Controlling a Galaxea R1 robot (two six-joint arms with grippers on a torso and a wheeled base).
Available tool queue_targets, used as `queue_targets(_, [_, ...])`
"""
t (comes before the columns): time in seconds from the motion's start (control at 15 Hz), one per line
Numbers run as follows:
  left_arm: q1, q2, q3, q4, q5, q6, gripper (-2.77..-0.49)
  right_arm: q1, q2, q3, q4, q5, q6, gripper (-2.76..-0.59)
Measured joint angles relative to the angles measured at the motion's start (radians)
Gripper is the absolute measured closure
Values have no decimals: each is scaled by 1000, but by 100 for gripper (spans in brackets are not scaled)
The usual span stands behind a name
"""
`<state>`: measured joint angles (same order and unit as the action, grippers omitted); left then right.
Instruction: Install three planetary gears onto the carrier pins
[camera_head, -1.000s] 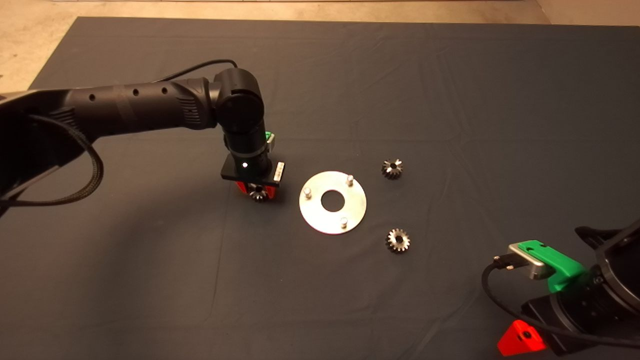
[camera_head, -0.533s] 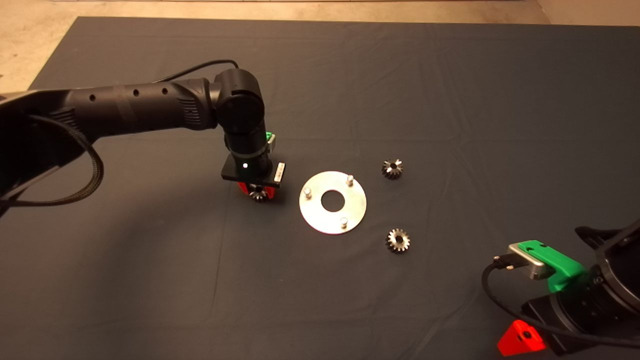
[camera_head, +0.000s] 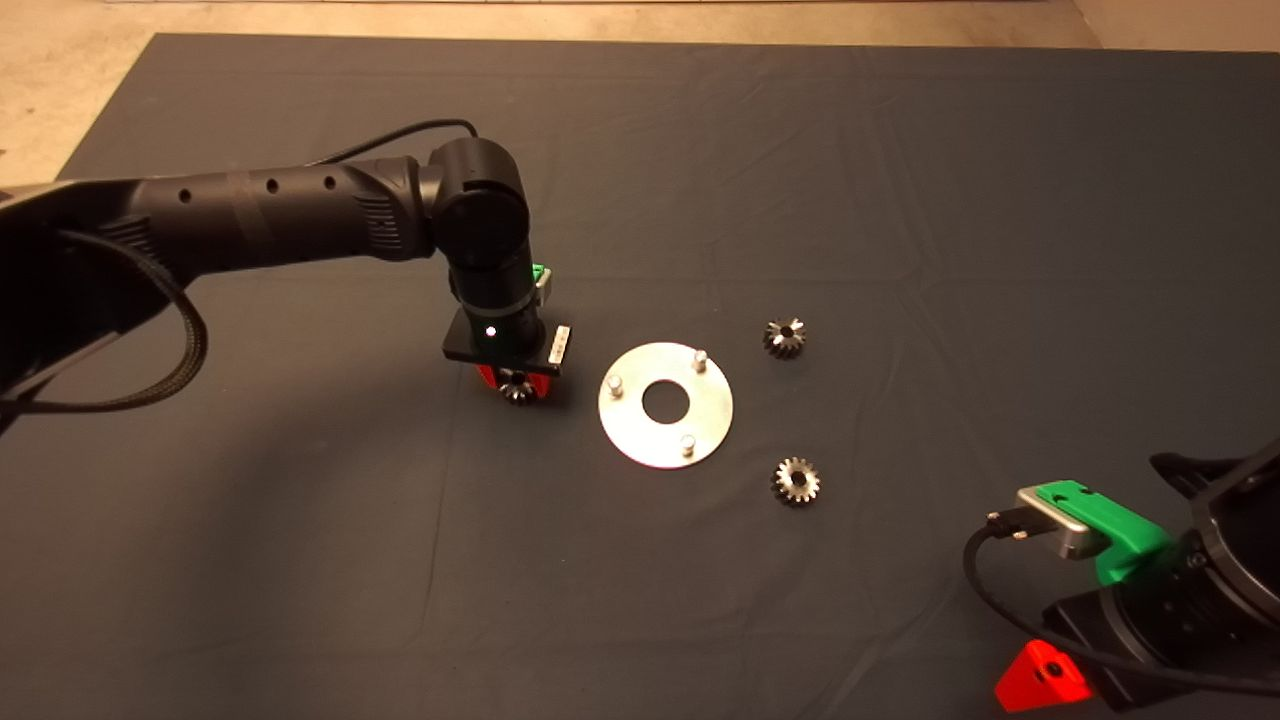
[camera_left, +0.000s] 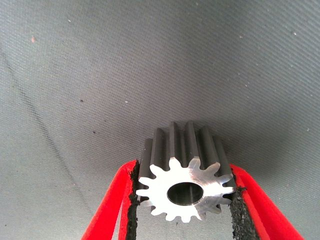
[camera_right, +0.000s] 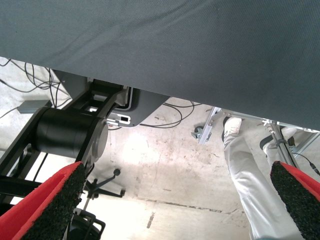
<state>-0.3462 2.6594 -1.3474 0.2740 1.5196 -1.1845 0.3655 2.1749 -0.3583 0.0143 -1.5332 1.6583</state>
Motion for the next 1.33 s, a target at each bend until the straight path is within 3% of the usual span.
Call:
queue_targets(0.8, [-1,0,3,-5,0,-2,-90,0,3,0,0,-1,0,-275])
queue_targets(1.33, [-56,20,53,-42,0,-30,-89,0,26,0,0,0,0,-275])
